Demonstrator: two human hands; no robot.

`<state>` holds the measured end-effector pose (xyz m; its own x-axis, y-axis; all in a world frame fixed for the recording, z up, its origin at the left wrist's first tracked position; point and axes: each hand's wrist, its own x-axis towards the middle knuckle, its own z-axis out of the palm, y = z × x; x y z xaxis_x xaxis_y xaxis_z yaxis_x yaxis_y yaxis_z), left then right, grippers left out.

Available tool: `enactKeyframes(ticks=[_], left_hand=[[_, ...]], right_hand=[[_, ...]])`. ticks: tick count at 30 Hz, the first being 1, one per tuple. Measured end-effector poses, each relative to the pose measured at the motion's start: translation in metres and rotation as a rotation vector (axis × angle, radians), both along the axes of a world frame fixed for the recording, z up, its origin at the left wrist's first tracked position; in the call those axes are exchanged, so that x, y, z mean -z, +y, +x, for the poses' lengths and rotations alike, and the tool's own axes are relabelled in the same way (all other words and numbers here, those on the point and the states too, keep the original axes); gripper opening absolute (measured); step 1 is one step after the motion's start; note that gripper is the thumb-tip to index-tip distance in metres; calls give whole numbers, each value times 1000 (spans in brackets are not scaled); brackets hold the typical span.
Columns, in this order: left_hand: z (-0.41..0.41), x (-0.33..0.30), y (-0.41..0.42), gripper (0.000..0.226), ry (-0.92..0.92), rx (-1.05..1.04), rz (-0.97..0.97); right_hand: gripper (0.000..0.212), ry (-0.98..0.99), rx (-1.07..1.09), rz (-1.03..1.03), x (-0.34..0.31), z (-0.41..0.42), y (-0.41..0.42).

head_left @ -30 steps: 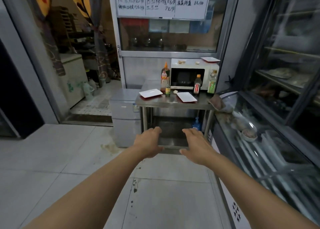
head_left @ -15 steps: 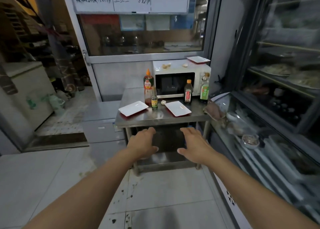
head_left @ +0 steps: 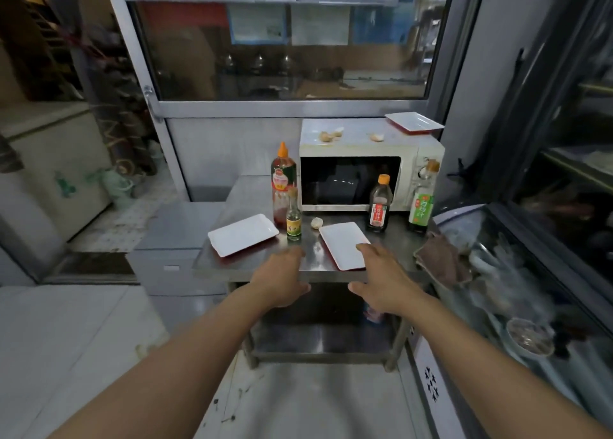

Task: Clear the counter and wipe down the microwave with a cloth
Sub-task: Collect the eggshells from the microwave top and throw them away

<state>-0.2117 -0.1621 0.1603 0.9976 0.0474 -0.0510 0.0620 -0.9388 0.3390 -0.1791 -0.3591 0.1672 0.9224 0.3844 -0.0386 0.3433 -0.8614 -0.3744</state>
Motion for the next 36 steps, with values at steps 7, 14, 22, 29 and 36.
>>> enactKeyframes(ticks=[7,14,22,29,36], left_hand=[[73,12,1,64,62,-13,17],[152,30,1,58,43,-12,-42],[254,63,15,60,92,-24,-68],[312,96,13,55,147,-93,-92],[359,128,12,51,141,-207,-99]], right_hand=[[77,19,-13,19,18,74,-5],[71,28,-28,3,30,148,0],[63,82,2,31,52,229,22],[70,128,17,75,81,278,30],[68,167,-62,53,113,335,34]])
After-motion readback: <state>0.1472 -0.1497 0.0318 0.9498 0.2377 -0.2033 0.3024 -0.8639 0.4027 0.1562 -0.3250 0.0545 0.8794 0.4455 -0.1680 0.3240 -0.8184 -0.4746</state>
